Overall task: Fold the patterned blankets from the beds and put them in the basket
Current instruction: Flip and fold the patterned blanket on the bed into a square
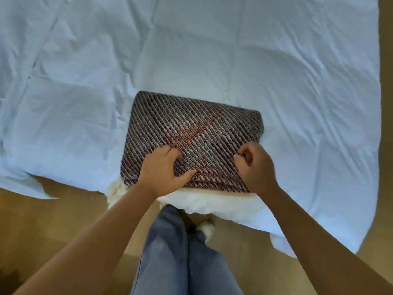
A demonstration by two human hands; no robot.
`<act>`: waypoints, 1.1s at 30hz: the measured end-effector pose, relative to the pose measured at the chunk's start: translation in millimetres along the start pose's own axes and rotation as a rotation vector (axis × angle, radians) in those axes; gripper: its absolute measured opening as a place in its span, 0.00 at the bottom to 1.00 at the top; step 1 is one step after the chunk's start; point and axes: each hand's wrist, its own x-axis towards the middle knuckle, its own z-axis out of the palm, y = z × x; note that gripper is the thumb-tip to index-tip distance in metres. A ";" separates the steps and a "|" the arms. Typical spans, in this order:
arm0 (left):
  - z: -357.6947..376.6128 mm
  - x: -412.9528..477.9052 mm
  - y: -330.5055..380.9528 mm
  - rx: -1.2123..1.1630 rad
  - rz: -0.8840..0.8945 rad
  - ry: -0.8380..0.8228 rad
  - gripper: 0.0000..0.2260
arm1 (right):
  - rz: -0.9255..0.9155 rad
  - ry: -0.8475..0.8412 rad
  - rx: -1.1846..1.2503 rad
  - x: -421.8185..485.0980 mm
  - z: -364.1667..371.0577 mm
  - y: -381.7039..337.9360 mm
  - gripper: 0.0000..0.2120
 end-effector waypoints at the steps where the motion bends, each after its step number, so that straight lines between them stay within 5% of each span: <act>1: 0.4 8.2 11.2 -0.019 0.008 0.035 0.26 | 0.083 0.189 0.067 8.4 -8.0 2.0 0.06; 3: 7.8 24.0 38.1 0.012 0.008 -0.017 0.27 | 0.395 0.341 0.224 31.8 -19.4 8.9 0.08; 7: 39.9 40.6 87.2 0.053 0.012 -0.203 0.35 | 0.850 -0.193 0.868 65.4 -20.0 15.9 0.20; 10: 60.8 38.6 114.2 0.005 -0.123 -0.218 0.44 | 0.852 -0.477 0.981 77.1 -15.2 17.5 0.24; 15: 76.3 36.6 151.2 -0.220 -0.383 -0.191 0.59 | 0.812 -0.624 0.914 92.2 -7.6 23.8 0.23; 18: 76.7 49.0 159.1 -0.290 -0.524 -0.202 0.54 | 0.764 -0.668 0.969 92.1 -4.3 29.0 0.26; 23: 69.0 55.2 153.6 -0.285 -0.478 -0.230 0.34 | 0.632 -0.486 1.151 122.4 -20.5 37.2 0.21; 28: 74.0 38.1 165.4 -0.177 -0.365 -0.276 0.37 | 0.713 -0.245 1.067 143.6 -12.5 39.2 0.13; 33: 99.1 36.6 172.9 -0.036 -0.366 -0.320 0.41 | 0.658 -0.121 0.687 149.5 -4.1 45.4 0.06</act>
